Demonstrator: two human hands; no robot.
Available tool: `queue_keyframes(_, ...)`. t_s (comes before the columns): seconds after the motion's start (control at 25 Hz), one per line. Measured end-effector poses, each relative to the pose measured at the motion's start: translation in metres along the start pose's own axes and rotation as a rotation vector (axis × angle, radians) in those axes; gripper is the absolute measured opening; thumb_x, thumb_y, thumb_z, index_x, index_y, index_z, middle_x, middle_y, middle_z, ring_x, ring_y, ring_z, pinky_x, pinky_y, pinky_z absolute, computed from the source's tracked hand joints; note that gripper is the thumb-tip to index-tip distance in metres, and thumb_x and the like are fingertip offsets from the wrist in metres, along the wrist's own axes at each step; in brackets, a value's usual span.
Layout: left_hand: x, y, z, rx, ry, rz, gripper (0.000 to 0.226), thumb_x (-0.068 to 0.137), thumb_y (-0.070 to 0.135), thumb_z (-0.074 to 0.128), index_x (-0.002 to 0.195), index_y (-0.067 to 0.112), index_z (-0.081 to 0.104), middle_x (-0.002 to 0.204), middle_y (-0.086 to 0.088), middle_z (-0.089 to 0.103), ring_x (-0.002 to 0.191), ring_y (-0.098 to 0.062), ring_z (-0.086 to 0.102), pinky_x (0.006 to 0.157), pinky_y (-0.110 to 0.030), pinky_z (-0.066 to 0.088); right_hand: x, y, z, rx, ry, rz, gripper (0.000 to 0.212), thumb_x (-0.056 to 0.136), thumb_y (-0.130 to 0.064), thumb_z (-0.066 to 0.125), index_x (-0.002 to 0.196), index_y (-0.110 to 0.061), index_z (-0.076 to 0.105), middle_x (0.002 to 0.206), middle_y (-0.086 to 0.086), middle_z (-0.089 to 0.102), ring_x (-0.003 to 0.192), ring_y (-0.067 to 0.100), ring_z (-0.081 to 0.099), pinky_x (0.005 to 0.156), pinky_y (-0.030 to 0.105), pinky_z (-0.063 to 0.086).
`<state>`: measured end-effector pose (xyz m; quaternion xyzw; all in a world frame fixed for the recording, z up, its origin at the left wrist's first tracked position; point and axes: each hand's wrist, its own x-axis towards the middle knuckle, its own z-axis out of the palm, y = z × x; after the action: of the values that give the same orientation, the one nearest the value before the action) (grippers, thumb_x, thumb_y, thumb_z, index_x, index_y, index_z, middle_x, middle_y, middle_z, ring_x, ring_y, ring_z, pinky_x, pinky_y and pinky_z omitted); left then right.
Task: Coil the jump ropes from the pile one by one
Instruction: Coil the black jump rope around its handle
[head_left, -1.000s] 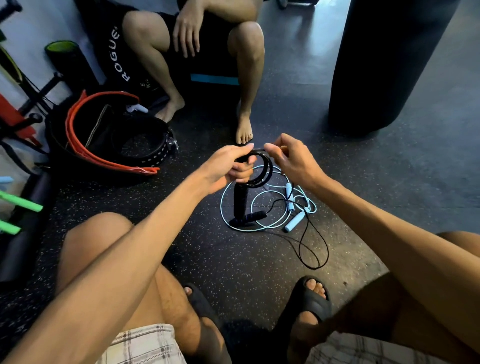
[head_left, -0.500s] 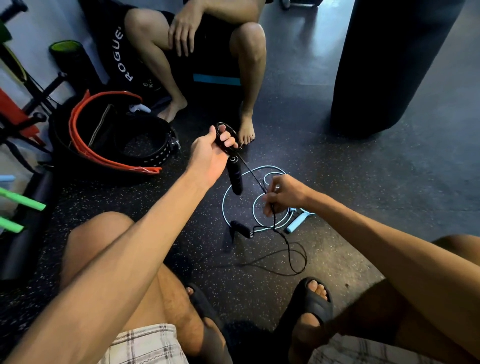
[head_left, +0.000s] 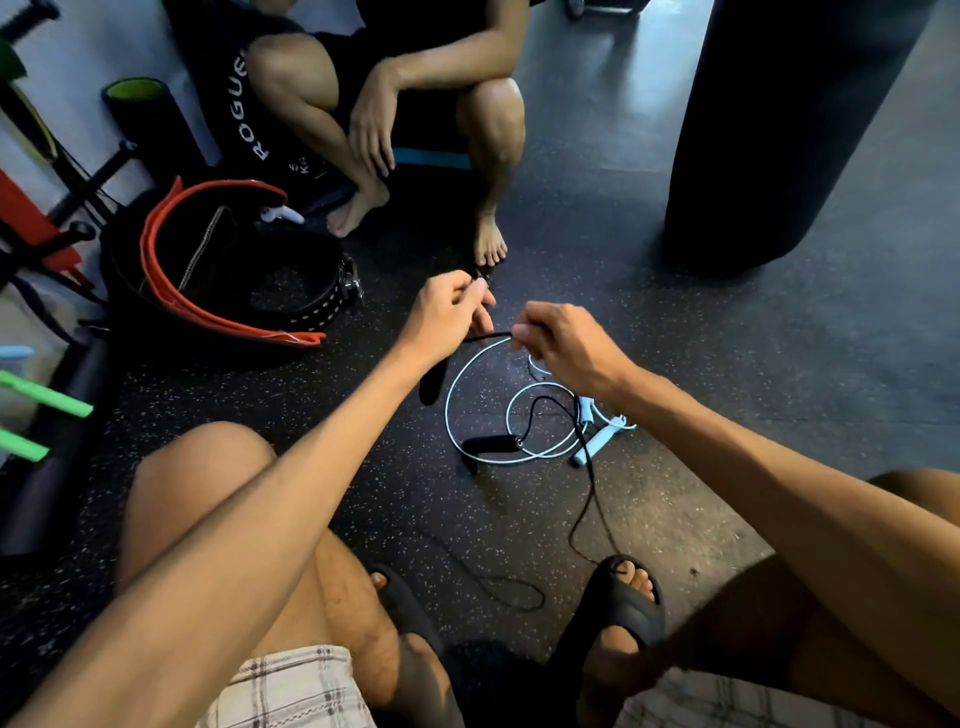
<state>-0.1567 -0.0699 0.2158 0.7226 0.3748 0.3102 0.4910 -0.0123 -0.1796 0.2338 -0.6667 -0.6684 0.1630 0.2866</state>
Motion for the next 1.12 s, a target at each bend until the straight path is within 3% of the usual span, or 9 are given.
queue_keyframes(0.12,-0.006,0.005,0.007,0.078,-0.186,0.015,0.035,0.102,0.016,0.042,0.082,-0.005,0.061,0.055,-0.009,0.057,0.043,-0.014,0.052,0.047,-0.024,0.041,0.003,-0.001,-0.011,-0.012,0.108,-0.014,0.021,0.097,-0.014,0.054,0.078,-0.01,0.062,0.056,-0.017,0.047,0.053,-0.005,0.05,0.053,0.008,0.032)
queue_keyframes(0.2,-0.009,0.009,0.011,-0.034,-0.314,-0.025,0.039,0.104,0.018,0.038,0.077,0.0,0.059,0.05,-0.004,0.045,0.039,-0.012,0.038,0.045,-0.026,0.032,0.004,0.002,-0.014,-0.009,0.154,0.005,0.02,0.096,-0.014,0.055,0.078,-0.008,0.063,0.056,-0.019,0.047,0.055,-0.009,0.051,0.052,0.007,0.032)
queue_keyframes(0.4,-0.012,0.014,0.011,-0.197,-0.447,-0.154,0.044,0.104,0.028,0.038,0.066,0.008,0.049,0.044,0.004,0.026,0.039,-0.011,0.021,0.047,-0.027,0.02,0.005,0.008,-0.017,0.098,0.203,0.075,0.028,0.091,-0.032,0.066,0.079,-0.007,0.059,0.059,-0.009,0.05,0.05,0.004,0.041,0.05,0.017,0.03)
queue_keyframes(0.6,-0.013,0.021,0.003,-0.62,-0.547,-0.262,0.04,0.103,0.029,0.037,0.068,0.012,0.044,0.043,0.008,0.02,0.038,-0.008,0.016,0.044,-0.025,0.02,0.007,0.015,-0.019,0.226,0.226,0.222,0.043,0.093,-0.047,0.057,0.076,-0.008,0.051,0.062,0.001,0.054,0.053,0.01,0.045,0.054,0.032,0.041)
queue_keyframes(0.72,-0.011,0.024,-0.003,-0.916,-0.514,-0.296,0.037,0.103,0.031,0.034,0.074,0.012,0.046,0.047,0.009,0.021,0.041,-0.007,0.018,0.047,-0.023,0.024,0.005,0.015,-0.012,0.465,0.142,0.316,0.033,0.102,-0.036,0.045,0.079,-0.011,0.047,0.063,0.009,0.053,0.053,0.02,0.056,0.06,0.05,0.054)
queue_keyframes(0.84,-0.006,0.024,-0.007,-1.154,-0.381,-0.29,0.032,0.103,0.027,0.031,0.083,0.011,0.049,0.052,0.007,0.026,0.046,-0.009,0.022,0.055,-0.024,0.029,-0.002,0.021,0.002,0.572,-0.042,0.449,0.03,0.104,-0.033,0.04,0.09,-0.007,0.046,0.07,0.02,0.056,0.063,0.036,0.061,0.068,0.062,0.054)
queue_keyframes(1.0,0.006,0.019,-0.013,-1.232,-0.091,-0.256,0.03,0.105,0.021,0.029,0.088,0.009,0.05,0.06,0.002,0.039,0.053,-0.011,0.035,0.066,-0.026,0.034,-0.015,0.029,0.017,0.531,-0.282,0.508,0.017,0.1,-0.019,0.052,0.095,-0.006,0.042,0.074,0.025,0.065,0.061,0.035,0.066,0.062,0.049,0.06)
queue_keyframes(1.12,0.013,0.008,-0.013,-1.082,0.119,-0.166,0.027,0.104,0.014,0.035,0.085,0.006,0.052,0.063,-0.002,0.047,0.056,-0.015,0.044,0.064,-0.028,0.039,-0.017,0.03,0.023,0.435,-0.358,0.434,0.018,0.098,-0.01,0.054,0.085,-0.006,0.043,0.071,0.025,0.067,0.05,0.028,0.064,0.048,0.035,0.056)
